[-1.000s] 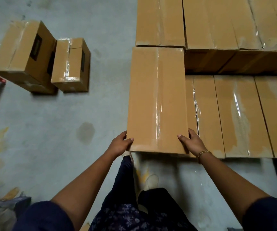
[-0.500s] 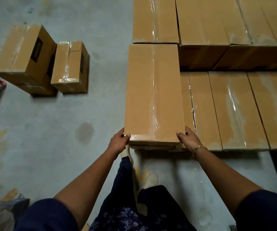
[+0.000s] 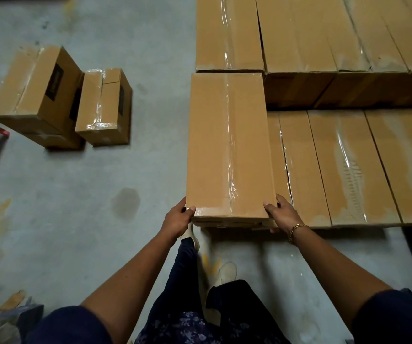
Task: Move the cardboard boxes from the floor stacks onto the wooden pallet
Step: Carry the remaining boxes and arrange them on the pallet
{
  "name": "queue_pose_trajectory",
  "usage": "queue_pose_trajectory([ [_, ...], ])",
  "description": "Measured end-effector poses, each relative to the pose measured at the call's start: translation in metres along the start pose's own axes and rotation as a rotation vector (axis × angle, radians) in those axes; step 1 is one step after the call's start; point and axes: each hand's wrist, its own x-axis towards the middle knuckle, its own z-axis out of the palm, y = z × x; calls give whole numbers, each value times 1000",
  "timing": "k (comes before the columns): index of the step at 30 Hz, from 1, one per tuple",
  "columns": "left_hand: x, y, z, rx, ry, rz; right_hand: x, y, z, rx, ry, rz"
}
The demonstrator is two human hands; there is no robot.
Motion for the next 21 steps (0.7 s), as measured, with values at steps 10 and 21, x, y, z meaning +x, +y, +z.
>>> queue_pose_trajectory([
  [10, -13, 7, 0, 46, -26, 14, -11, -4, -2, -111, -34, 13],
  [21, 12, 6, -9, 85, -126, -34, 7, -35, -5, -153, 2, 52],
])
